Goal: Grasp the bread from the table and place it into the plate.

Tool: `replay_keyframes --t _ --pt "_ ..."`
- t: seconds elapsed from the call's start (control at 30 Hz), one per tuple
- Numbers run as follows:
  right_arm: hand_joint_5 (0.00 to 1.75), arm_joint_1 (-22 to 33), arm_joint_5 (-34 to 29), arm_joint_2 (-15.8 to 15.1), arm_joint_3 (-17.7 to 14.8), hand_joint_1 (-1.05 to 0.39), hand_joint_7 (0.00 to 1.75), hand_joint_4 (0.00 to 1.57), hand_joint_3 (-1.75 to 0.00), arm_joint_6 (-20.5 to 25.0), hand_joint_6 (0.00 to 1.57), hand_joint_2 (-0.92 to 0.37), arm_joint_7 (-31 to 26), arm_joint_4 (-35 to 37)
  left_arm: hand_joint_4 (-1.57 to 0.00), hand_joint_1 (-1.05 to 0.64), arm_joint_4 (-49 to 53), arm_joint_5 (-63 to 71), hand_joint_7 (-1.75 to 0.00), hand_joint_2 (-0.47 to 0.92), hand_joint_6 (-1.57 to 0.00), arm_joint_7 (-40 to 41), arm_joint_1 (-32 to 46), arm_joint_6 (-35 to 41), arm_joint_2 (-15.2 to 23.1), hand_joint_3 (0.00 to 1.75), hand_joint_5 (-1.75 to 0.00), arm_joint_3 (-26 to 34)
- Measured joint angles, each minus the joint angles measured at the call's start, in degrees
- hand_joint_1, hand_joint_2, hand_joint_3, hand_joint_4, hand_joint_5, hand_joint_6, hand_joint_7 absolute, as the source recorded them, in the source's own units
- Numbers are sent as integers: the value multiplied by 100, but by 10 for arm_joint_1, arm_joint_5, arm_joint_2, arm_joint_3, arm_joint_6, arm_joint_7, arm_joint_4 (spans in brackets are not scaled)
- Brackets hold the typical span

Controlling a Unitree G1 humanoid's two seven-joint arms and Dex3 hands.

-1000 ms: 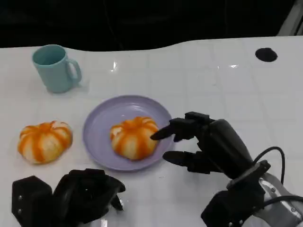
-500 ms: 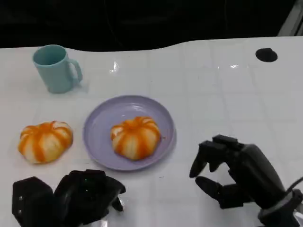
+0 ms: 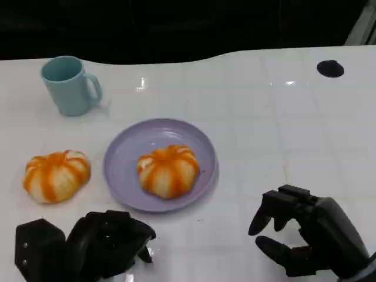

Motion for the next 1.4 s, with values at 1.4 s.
replay_keyframes --t 1.4 --pt "168 7 42 14 -12 -33 140 65 -90 9 63 -47 33 59 -89 -105 0 0 -30 54 -157 1 -1 1 8 41 -151 2"
